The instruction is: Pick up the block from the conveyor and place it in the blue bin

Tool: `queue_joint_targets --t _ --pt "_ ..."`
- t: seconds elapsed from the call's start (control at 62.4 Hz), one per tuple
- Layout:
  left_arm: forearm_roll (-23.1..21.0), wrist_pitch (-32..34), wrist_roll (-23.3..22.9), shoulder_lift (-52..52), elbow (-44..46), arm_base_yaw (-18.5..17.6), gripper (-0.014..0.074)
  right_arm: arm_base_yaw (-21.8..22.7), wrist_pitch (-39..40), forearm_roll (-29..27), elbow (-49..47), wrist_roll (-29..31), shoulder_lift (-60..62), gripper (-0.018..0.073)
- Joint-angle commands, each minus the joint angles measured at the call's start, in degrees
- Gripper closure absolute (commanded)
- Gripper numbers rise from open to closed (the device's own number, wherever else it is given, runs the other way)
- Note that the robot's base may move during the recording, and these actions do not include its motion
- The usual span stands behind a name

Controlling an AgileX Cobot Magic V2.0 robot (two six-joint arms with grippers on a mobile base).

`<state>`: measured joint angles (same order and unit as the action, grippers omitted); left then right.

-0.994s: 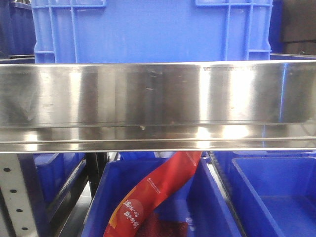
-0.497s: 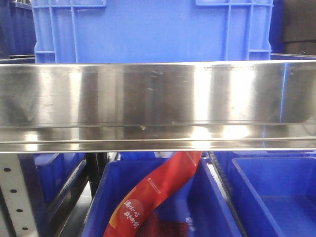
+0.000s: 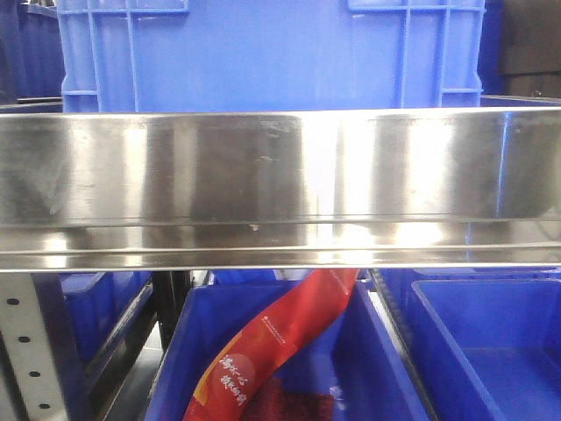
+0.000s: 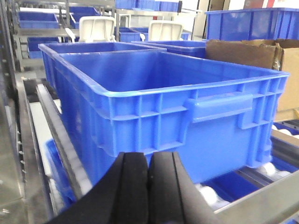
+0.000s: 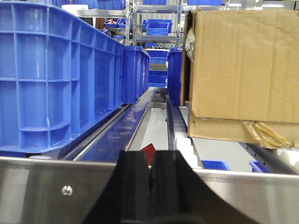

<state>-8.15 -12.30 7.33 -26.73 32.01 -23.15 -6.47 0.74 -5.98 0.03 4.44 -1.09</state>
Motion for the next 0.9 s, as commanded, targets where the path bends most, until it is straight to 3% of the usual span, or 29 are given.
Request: queue_joint_targets --t 0.0,0.256,0.385,0.481,0.785,0.881 --pt "4.3 3.6 0.0 3.4 -3.0 3.2 0.0708 0.2 1.4 0.1 0.0 0.1 0.3 0.0721" --pt "7.3 10.9 0.0 16.0 -19.2 18.0 0.0708 0.2 1.4 0.1 0.0 0.1 0.3 0.0721" --pt "7.3 11.6 0.0 22.9 -25.7 23.0 0.0708 0.2 1.4 0.1 0.0 0.1 0.3 0.0721" --pt "7.3 11.6 0.0 26.7 -29.1 24.8 0.0708 0.2 1.4 0.1 0.0 0.1 0.3 0.0721" --pt "7.2 12.6 -0.1 26.7 -32.0 24.9 0.0708 0.2 1.4 0.1 0.0 0.1 0.3 0.0721" --pt "7.0 12.6 -4.5 26.7 -32.0 24.8 0.0708 0.2 1.4 0.1 0.0 0.1 0.3 0.0721"
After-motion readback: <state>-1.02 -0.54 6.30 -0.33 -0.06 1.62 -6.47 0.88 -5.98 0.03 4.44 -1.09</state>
